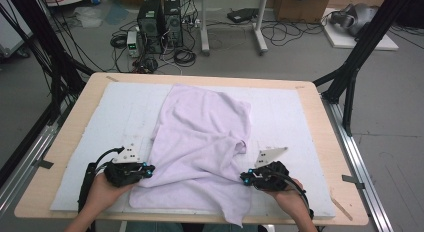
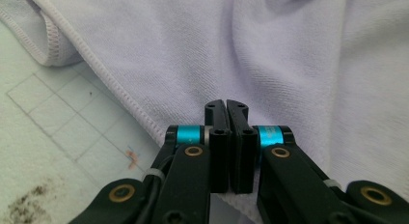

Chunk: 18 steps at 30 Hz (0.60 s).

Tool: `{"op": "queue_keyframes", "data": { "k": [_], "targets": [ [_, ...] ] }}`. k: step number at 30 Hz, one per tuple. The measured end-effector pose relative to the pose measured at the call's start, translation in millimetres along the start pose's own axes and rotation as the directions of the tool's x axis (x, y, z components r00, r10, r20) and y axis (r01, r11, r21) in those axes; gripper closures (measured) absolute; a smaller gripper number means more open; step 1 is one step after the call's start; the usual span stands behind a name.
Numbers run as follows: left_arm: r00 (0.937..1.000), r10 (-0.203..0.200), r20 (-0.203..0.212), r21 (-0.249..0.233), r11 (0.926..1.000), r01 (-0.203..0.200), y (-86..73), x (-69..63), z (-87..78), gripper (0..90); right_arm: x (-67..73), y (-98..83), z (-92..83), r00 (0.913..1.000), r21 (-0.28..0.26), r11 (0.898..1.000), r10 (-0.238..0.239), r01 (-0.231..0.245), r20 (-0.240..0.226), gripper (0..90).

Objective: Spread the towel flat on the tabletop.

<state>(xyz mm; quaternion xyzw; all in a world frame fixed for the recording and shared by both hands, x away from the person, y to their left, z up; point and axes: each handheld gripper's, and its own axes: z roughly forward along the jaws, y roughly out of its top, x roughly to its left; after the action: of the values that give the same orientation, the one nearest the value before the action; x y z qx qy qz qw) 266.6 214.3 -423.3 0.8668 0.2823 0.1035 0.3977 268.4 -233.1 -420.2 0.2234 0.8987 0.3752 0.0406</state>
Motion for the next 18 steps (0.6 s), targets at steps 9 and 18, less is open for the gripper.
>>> {"op": "queue_keyframes", "data": {
  "k": [9,18],
  "targets": [
    [0.9991,-0.027,-0.033,-0.028,0.9993,0.026,14.3,12.3,3.3,68.9,-11.5,15.3,-8.4,0.999,-0.078,0.997,0.01,-0.007,0.043,72.9],
    [0.9959,-0.041,-0.081,0.027,0.9987,0.043,18.3,29.0,35.4,67.5,-31.7,38.4,36.9,0.9919,-0.045,0.999,0.004,0.001,0.127,69.8]
  ]
}}
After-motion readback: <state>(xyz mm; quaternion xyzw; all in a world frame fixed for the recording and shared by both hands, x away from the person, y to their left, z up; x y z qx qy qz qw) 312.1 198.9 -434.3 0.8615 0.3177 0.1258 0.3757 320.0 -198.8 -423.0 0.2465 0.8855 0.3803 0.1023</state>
